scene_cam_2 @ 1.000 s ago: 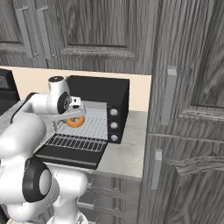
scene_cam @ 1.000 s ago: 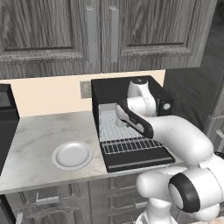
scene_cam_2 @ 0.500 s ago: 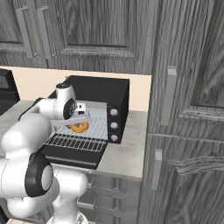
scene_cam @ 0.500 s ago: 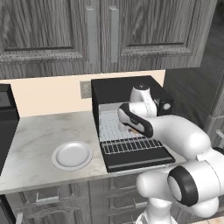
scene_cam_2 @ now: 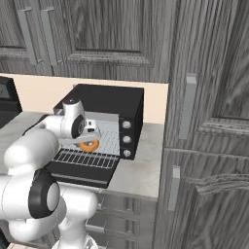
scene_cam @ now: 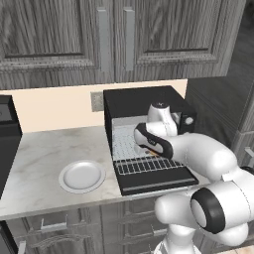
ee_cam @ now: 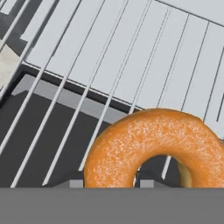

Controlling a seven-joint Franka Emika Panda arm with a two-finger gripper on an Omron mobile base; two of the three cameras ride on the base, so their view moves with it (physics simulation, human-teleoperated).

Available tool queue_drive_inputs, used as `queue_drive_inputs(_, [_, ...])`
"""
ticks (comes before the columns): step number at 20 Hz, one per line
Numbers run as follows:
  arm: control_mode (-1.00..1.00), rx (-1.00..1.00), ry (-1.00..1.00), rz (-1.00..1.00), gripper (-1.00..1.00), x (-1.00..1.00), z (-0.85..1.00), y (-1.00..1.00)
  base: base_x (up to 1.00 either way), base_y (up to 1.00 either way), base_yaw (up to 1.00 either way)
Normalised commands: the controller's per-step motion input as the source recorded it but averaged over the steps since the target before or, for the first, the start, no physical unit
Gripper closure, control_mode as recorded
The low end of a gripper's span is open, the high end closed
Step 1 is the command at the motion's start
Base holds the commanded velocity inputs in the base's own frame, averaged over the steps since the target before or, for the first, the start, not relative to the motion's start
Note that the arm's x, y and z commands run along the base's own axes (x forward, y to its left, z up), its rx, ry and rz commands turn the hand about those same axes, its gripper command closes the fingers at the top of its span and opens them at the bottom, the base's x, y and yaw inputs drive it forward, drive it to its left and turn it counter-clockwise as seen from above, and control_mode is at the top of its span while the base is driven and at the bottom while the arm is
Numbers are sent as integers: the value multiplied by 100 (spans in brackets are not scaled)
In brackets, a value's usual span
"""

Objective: Pick up the bagel from the plate, place it on the toaster oven rack, close the door, and set the timer.

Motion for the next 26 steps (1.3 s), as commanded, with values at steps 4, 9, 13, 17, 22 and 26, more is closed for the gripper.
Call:
queue_drive_inputs(4, [-100, 0, 0, 0, 100, 0, -13, 0, 0, 0, 0])
queue_drive_inputs(9, [-100, 0, -2, 0, -100, 0, -4, 0, 0, 0, 0])
queue_drive_inputs(13, [-100, 0, -8, 0, -100, -4, 4, 0, 0, 0, 0])
queue_drive_inputs(17, [-100, 0, -12, 0, -100, -8, 19, 0, 0, 0, 0])
queue_drive_inputs(22, [-100, 0, -6, -1, -100, -3, 9, 0, 0, 0, 0])
queue_drive_inputs(26, [-100, 1, 0, 0, -100, 0, 0, 0, 0, 0, 0])
